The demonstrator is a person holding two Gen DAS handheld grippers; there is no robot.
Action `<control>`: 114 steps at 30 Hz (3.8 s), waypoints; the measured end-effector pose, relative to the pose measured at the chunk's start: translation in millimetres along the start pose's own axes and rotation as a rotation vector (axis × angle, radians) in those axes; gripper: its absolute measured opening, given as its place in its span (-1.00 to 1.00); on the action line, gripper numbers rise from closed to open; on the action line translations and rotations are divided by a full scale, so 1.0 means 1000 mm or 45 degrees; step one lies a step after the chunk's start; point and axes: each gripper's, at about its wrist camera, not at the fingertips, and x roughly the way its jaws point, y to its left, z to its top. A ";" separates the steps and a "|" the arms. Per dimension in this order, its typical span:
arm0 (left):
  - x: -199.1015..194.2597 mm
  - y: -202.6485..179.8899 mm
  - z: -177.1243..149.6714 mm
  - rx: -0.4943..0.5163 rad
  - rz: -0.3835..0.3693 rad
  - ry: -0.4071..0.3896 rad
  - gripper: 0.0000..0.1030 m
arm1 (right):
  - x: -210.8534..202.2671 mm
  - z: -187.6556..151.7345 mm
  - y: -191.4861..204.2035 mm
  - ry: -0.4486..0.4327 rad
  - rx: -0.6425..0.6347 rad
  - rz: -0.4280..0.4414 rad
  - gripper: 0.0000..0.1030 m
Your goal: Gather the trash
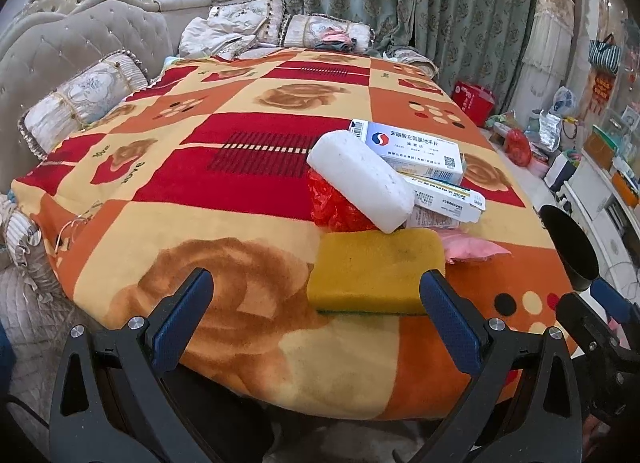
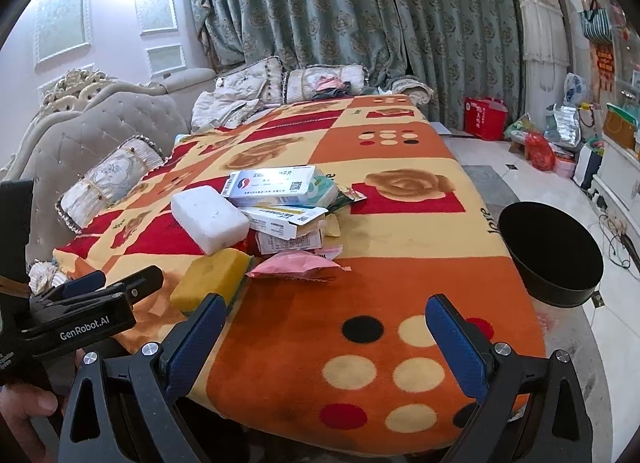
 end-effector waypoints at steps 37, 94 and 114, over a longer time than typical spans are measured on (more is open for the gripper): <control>0.029 0.089 -0.011 -0.163 0.116 -0.156 0.99 | 0.110 -0.003 0.048 0.234 0.129 0.554 -0.07; 0.081 0.017 0.014 -0.017 -0.504 0.054 -0.16 | 0.002 -0.012 -0.032 0.028 0.092 0.461 -0.39; 0.010 0.021 0.039 -0.065 -0.364 -0.119 -0.35 | -0.008 0.006 -0.027 -0.008 0.021 0.335 -0.39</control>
